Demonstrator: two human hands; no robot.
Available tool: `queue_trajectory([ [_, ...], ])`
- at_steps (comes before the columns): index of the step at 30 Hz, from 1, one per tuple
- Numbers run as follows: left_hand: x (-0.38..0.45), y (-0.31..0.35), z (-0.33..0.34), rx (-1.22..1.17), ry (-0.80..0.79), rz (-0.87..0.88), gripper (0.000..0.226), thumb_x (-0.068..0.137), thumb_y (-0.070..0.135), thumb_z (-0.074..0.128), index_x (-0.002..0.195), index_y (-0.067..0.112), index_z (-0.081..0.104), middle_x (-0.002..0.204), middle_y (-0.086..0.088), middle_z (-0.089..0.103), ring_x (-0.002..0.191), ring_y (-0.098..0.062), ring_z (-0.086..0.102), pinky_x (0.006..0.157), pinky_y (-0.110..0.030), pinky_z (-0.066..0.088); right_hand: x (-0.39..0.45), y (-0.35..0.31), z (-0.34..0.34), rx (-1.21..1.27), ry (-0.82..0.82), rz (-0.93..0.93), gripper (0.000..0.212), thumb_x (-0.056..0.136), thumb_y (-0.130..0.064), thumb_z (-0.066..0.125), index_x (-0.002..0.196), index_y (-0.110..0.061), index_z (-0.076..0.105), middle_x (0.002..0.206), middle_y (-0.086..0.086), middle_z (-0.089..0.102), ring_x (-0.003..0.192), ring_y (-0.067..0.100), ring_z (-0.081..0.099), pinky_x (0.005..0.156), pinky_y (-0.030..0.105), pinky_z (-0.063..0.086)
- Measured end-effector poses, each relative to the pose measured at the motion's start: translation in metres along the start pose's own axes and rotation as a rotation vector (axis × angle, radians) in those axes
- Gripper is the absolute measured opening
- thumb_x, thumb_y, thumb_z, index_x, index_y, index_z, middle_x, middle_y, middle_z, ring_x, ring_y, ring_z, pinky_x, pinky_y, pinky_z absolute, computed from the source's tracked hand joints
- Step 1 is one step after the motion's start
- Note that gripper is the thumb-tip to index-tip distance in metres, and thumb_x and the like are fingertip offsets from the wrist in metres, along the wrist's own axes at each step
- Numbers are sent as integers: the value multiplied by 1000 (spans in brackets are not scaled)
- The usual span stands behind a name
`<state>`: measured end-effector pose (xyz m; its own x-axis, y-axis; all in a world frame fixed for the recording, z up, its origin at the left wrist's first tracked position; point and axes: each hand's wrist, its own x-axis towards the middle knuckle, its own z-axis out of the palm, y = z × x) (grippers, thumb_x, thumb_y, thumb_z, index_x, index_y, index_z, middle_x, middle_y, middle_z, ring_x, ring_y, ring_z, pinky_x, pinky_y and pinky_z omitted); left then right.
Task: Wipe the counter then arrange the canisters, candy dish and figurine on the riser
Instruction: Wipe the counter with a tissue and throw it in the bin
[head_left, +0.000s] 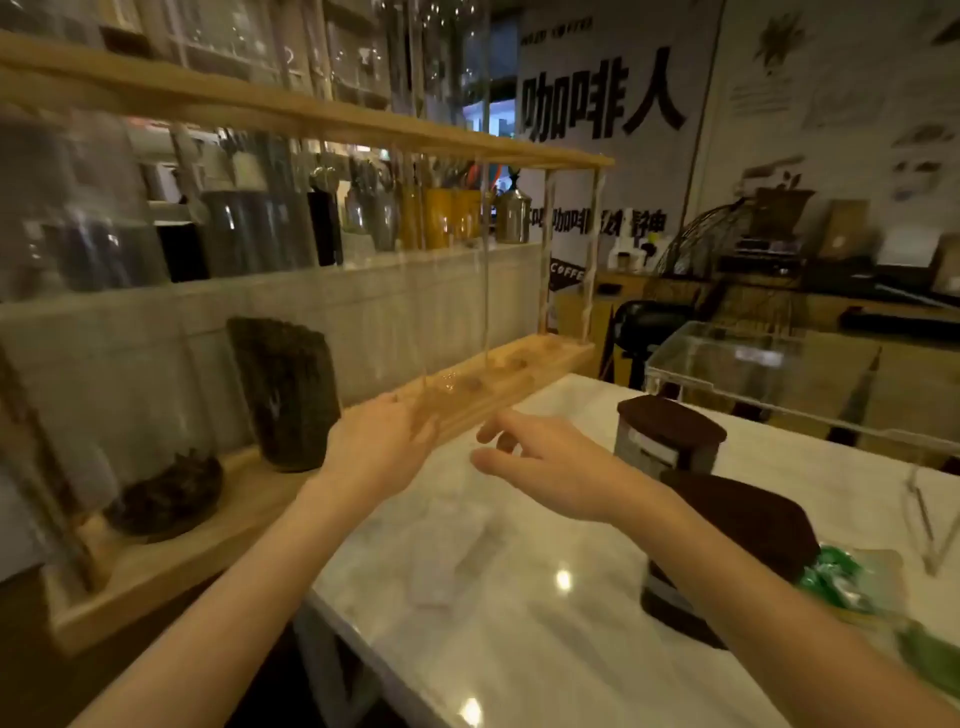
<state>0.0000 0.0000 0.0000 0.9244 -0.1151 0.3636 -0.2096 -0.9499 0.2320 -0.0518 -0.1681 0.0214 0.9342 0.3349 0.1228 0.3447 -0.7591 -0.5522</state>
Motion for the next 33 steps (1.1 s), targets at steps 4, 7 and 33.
queue_trajectory([
  [4,-22,-27,19,-85,-149,-66,33,91,31,41,120,23,55,125,-5,59,110,-24,56,92,-41,49,11,4,32,-145,-54,8,42,85,-45,52,120,-21,51,117,3,58,98,19,57,87,41,49],
  [7,-34,-40,35,-139,-239,-59,33,89,29,47,121,24,54,133,-6,52,115,-22,52,95,-34,44,19,12,55,-221,-90,2,42,83,-43,55,120,-24,51,120,3,52,100,22,56,84,39,47],
  [33,-13,-59,68,-153,-193,42,23,84,6,53,102,10,67,113,-10,65,98,-20,56,81,-23,39,39,52,78,-88,-25,68,21,75,-5,54,90,-6,69,94,10,68,83,25,62,74,40,55],
])
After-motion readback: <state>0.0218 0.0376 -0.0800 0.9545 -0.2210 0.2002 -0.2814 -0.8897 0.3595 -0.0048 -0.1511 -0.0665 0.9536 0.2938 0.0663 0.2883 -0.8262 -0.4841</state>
